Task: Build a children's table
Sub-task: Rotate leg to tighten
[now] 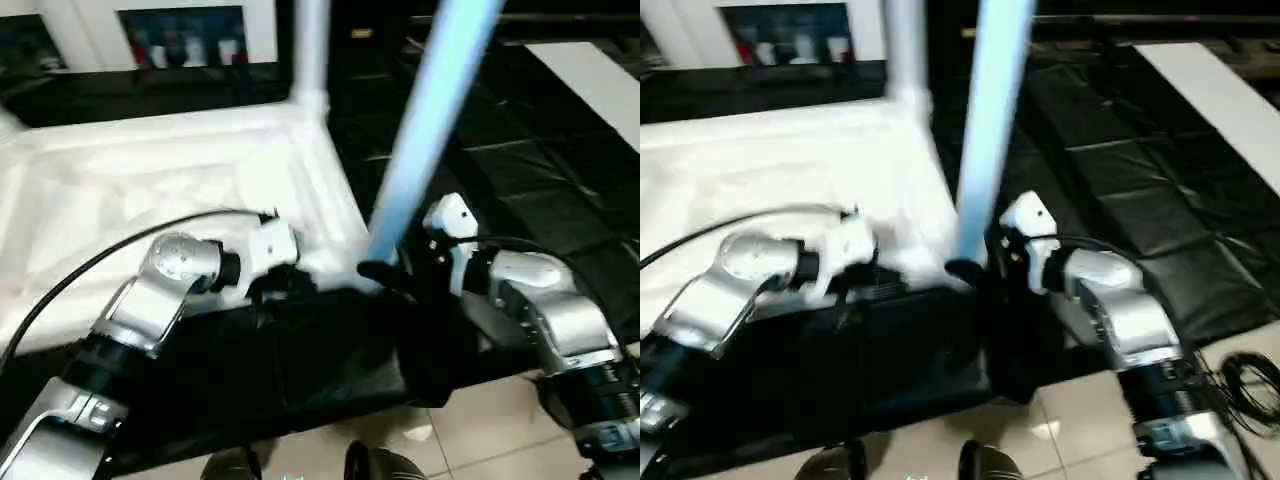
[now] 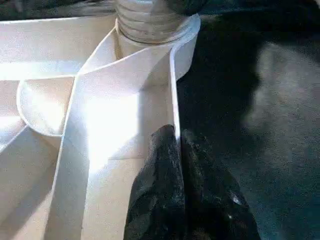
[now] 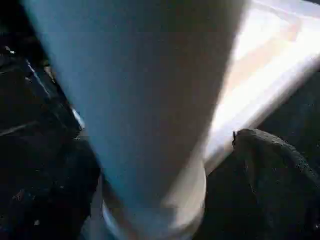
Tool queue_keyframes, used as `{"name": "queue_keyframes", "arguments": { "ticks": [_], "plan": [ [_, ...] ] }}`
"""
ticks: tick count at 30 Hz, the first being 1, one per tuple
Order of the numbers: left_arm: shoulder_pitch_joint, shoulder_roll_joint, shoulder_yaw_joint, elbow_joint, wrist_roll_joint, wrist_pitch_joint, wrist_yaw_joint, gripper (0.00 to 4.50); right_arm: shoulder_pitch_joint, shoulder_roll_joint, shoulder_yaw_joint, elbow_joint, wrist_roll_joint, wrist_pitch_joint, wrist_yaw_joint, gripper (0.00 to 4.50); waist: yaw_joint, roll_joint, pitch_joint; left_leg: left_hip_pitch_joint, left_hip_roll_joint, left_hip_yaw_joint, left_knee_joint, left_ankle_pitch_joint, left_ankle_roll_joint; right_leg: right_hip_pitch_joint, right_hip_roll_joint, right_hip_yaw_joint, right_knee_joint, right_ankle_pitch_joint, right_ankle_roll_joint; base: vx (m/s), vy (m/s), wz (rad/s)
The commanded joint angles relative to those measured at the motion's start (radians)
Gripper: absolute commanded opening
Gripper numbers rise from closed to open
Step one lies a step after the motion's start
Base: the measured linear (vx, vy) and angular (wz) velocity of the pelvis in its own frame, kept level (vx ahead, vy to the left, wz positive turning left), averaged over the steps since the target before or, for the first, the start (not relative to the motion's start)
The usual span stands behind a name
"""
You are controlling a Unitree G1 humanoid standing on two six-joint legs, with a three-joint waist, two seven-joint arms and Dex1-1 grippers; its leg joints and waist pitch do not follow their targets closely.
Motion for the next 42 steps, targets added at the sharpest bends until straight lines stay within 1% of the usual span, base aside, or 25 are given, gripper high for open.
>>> {"name": "queue_keyframes", "arguments": {
  "ticks": [1,4,8,12,14,15,20,21,23,25,28,30,31,33,34,35,41,42],
  "plan": [
    [0.020,0.003,-0.035,-0.021,-0.017,-0.013,-0.049,0.00,0.009,-0.028,0.009,-0.005,-0.009,-0.022,0.037,4.38,-0.003,0.005,-0.061,0.031,0.036,-0.010,-0.051,-0.117,0.075,0.047,-0.069,0.048,-0.050,-0.045,-0.260,0.000,0.000,0.00],
    [0.025,0.014,-0.030,-0.022,-0.020,-0.018,-0.055,0.00,0.018,-0.051,0.029,-0.005,-0.007,-0.039,0.074,4.38,-0.002,0.002,-0.065,0.029,0.032,-0.009,-0.047,-0.098,0.083,0.051,-0.069,0.049,-0.046,-0.011,-0.261,0.000,0.000,0.00],
    [0.028,0.022,-0.026,-0.017,-0.023,-0.031,-0.064,0.00,0.028,-0.067,0.042,-0.006,-0.009,-0.054,0.120,4.38,0.000,0.000,-0.069,0.025,0.030,-0.008,-0.042,-0.071,0.105,0.055,-0.069,0.048,-0.040,0.031,-0.267,0.000,0.000,0.00],
    [0.030,0.026,-0.023,-0.019,-0.026,-0.036,-0.070,0.00,0.028,-0.063,0.047,0.023,-0.025,-0.083,0.130,4.38,0.000,-0.002,-0.071,0.024,0.030,-0.009,-0.040,-0.060,0.115,0.056,-0.068,0.048,-0.038,0.034,-0.273,0.000,0.000,0.00],
    [0.031,0.026,-0.023,-0.020,-0.025,-0.036,-0.070,0.00,0.025,-0.057,0.045,0.033,-0.024,-0.086,0.123,4.38,0.000,0.000,-0.072,0.025,0.031,-0.009,-0.040,-0.066,0.114,0.056,-0.069,0.047,-0.039,0.023,-0.276,0.000,0.000,0.00],
    [0.032,0.026,-0.023,-0.021,-0.026,-0.035,-0.070,0.00,0.023,-0.051,0.044,0.045,-0.025,-0.092,0.118,4.38,0.000,0.000,-0.072,0.026,0.031,-0.009,-0.039,-0.079,0.109,0.054,-0.069,0.047,-0.040,0.001,-0.276,0.000,0.000,0.00],
    [0.032,0.029,-0.025,-0.022,-0.029,-0.036,-0.072,0.00,0.019,-0.031,0.031,0.070,-0.017,-0.114,0.101,4.38,0.001,0.001,-0.073,0.026,0.031,-0.010,-0.038,-0.085,0.100,0.054,-0.069,0.048,-0.038,-0.007,-0.276,0.000,0.000,0.00],
    [0.031,0.029,-0.026,-0.022,-0.029,-0.036,-0.072,0.00,0.019,-0.029,0.029,0.071,-0.014,-0.115,0.102,4.12,0.001,0.001,-0.072,0.024,0.030,-0.010,-0.038,-0.091,0.098,0.054,-0.069,0.048,-0.039,-0.012,-0.274,0.000,0.000,0.00],
    [0.032,0.029,-0.027,-0.022,-0.030,-0.036,-0.072,0.00,0.020,-0.028,0.028,0.072,-0.014,-0.116,0.105,4.12,0.001,0.001,-0.073,0.025,0.030,-0.010,-0.038,-0.094,0.097,0.054,-0.068,0.048,-0.039,-0.016,-0.273,0.000,0.000,0.00],
    [0.031,0.030,-0.028,-0.022,-0.031,-0.037,-0.073,0.00,0.023,-0.026,0.026,0.075,-0.015,-0.122,0.111,3.87,0.002,0.003,-0.072,0.025,0.030,-0.011,-0.038,-0.100,0.093,0.054,-0.069,0.048,-0.039,-0.027,-0.273,0.000,0.000,0.00],
    [0.031,0.031,-0.028,-0.021,-0.031,-0.037,-0.075,0.00,0.027,-0.024,0.027,0.077,-0.012,-0.128,0.114,3.59,0.001,0.002,-0.073,0.025,0.030,-0.011,-0.037,-0.108,0.089,0.054,-0.068,0.048,-0.039,-0.033,-0.271,0.000,0.000,0.00],
    [0.030,0.031,-0.028,-0.020,-0.031,-0.037,-0.076,0.00,0.029,-0.022,0.028,0.079,-0.011,-0.130,0.115,3.32,0.001,0.002,-0.072,0.025,0.030,-0.011,-0.037,-0.109,0.089,0.053,-0.068,0.048,-0.040,-0.037,-0.270,0.000,0.000,0.00],
    [0.030,0.031,-0.028,-0.020,-0.030,-0.037,-0.077,0.00,0.029,-0.022,0.029,0.080,-0.010,-0.131,0.115,3.32,0.001,0.002,-0.072,0.025,0.029,-0.011,-0.037,-0.106,0.089,0.053,-0.068,0.048,-0.039,-0.033,-0.270,0.000,0.000,0.00],
    [0.029,0.030,-0.027,-0.019,-0.030,-0.036,-0.078,0.00,0.030,-0.020,0.029,0.086,-0.007,-0.134,0.116,3.14,0.001,0.003,-0.072,0.025,0.029,-0.011,-0.036,-0.103,0.093,0.052,-0.067,0.048,-0.038,-0.020,-0.273,0.000,0.000,0.00],
    [0.029,0.030,-0.028,-0.018,-0.030,-0.036,-0.079,0.00,0.031,-0.019,0.030,0.087,-0.006,-0.135,0.117,3.14,0.001,0.002,-0.073,0.025,0.029,-0.011,-0.036,-0.102,0.093,0.053,-0.067,0.048,-0.038,-0.018,-0.274,0.000,0.000,0.00],
    [0.029,0.030,-0.028,-0.017,-0.030,-0.037,-0.080,0.00,0.031,-0.018,0.030,0.087,-0.006,-0.134,0.118,2.90,0.001,0.002,-0.072,0.024,0.029,-0.011,-0.036,-0.102,0.094,0.053,-0.067,0.048,-0.038,-0.020,-0.274,0.000,0.000,0.00],
    [0.031,0.033,-0.029,-0.016,-0.032,-0.034,-0.083,0.00,0.035,-0.011,0.029,0.094,-0.006,-0.137,0.122,2.73,0.001,0.000,-0.070,0.024,0.029,-0.011,-0.036,-0.100,0.097,0.053,-0.068,0.048,-0.038,-0.026,-0.272,0.000,0.000,0.00],
    [0.031,0.033,-0.029,-0.016,-0.032,-0.034,-0.083,0.00,0.035,-0.011,0.029,0.094,-0.006,-0.137,0.122,2.72,0.001,0.001,-0.071,0.024,0.029,-0.012,-0.036,-0.098,0.097,0.053,-0.068,0.048,-0.038,-0.025,-0.272,0.000,0.000,0.00]
  ]
}}
